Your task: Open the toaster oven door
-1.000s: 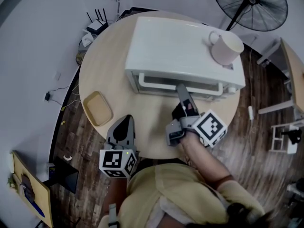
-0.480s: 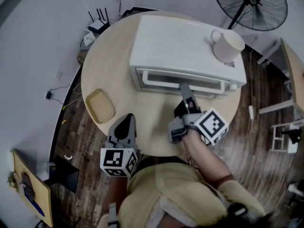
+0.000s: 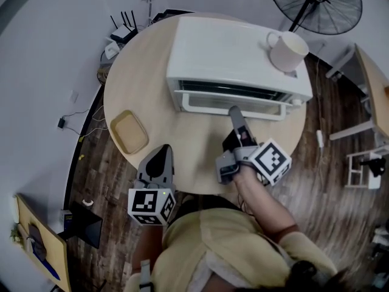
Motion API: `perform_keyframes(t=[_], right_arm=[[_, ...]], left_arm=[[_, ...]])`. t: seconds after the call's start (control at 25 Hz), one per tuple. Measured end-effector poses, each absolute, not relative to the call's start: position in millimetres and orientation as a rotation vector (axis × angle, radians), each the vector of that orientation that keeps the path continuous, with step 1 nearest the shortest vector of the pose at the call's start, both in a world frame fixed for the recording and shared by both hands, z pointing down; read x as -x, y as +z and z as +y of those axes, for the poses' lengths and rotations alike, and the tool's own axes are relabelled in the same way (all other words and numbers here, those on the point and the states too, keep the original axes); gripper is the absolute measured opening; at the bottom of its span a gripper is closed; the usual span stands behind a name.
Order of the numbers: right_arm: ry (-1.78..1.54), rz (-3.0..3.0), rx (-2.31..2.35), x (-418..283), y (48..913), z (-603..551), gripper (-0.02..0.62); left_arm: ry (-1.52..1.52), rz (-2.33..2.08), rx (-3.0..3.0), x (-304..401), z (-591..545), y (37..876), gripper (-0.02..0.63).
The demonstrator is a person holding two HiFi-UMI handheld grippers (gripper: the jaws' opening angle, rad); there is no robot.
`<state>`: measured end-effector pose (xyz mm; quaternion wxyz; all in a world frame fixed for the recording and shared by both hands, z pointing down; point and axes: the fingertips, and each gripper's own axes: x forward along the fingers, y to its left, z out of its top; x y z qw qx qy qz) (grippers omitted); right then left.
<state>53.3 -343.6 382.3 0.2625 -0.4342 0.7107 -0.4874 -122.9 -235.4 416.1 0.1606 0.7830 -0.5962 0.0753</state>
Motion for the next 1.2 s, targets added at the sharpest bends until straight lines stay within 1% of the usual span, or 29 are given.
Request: perform_keyframes(t=[0.76, 1.2], right_arm=[[-1.349, 1.911, 1.181, -52.7, 408.0, -293.9, 0.144], [-1.361, 1.937, 1.303, -58.2, 435.0, -261.6, 0.144]], left_arm=[[0.231, -1.581, -2.344, 99.9, -221.3, 416.4, 0.003], [0.252, -1.562, -2.355, 99.2, -207.2, 421.8, 0.003]])
